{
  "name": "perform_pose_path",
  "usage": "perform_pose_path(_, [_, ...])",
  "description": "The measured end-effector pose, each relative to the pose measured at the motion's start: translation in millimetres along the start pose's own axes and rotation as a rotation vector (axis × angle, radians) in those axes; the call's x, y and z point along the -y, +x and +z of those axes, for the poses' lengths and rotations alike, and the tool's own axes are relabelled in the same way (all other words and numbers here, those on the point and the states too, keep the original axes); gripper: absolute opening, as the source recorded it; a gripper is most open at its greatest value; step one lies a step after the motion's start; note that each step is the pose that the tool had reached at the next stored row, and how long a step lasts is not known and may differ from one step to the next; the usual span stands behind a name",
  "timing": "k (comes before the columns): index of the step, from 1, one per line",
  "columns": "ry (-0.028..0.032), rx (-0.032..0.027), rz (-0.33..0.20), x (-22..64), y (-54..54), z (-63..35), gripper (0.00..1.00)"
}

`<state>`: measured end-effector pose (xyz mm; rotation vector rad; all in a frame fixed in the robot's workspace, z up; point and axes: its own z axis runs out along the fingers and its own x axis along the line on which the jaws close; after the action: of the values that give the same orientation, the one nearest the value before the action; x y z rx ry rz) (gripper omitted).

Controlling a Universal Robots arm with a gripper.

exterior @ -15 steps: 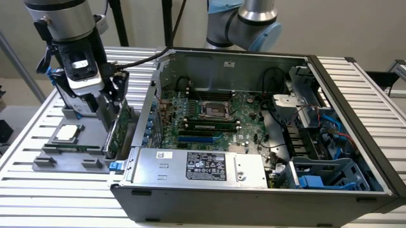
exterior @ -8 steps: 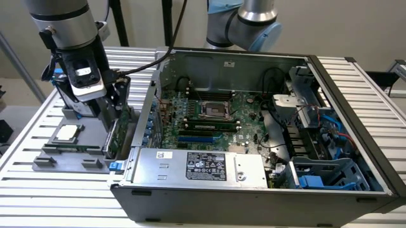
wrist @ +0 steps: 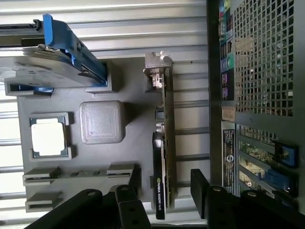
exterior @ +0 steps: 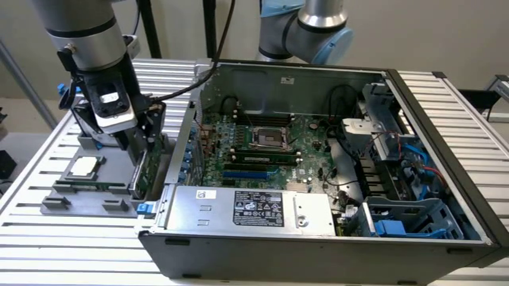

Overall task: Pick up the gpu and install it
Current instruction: 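Pick up the gpu and move the gpu toward the slot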

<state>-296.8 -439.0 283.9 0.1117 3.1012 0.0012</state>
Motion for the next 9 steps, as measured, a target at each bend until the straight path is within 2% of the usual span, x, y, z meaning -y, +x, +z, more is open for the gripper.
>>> perform_pose_path(6, [0.0026,0.0068,0.012,-3.9,2.1,9.0,0.54])
perform_pose_path(9, [0.004,0.0127,0.027,-4.0,4.5,13.3,0.54])
